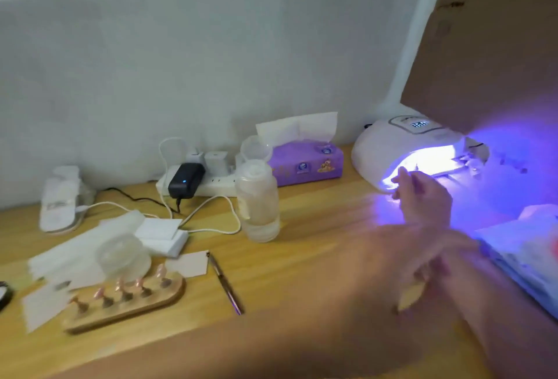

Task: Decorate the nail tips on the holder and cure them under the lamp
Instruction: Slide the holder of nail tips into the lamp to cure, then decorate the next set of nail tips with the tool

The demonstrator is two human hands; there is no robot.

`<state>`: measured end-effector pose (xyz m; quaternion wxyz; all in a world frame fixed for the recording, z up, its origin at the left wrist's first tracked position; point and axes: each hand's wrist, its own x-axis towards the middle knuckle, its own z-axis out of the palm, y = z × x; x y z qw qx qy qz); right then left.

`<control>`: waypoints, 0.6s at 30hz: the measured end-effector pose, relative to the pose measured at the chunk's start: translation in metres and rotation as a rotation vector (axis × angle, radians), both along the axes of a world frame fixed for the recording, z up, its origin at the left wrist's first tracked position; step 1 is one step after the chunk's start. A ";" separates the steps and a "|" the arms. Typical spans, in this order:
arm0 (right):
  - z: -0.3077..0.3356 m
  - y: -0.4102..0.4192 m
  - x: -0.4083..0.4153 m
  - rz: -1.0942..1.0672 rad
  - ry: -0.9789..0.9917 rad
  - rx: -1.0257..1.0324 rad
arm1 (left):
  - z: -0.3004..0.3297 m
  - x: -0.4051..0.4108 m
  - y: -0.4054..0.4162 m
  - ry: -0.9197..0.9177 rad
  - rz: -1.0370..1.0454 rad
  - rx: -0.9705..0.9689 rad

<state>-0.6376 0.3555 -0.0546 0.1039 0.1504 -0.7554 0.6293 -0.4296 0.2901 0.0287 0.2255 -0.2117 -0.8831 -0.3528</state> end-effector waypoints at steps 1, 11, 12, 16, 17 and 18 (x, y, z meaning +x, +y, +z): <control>0.002 0.002 0.001 -0.034 0.104 0.017 | -0.006 0.026 -0.013 -0.041 -0.005 -0.019; 0.089 -0.005 0.069 0.031 0.428 -0.307 | -0.067 0.177 -0.133 -0.250 0.560 0.019; 0.092 -0.007 0.079 0.092 0.502 -0.227 | -0.060 0.178 -0.138 -0.174 0.653 0.039; 0.086 -0.027 0.131 0.453 0.796 0.294 | -0.069 0.205 -0.159 -0.074 0.696 0.163; 0.083 -0.033 0.142 0.510 0.951 0.469 | -0.069 0.204 -0.162 -0.086 0.741 0.185; 0.077 -0.039 0.150 0.575 1.136 0.611 | -0.069 0.203 -0.167 -0.086 0.775 0.206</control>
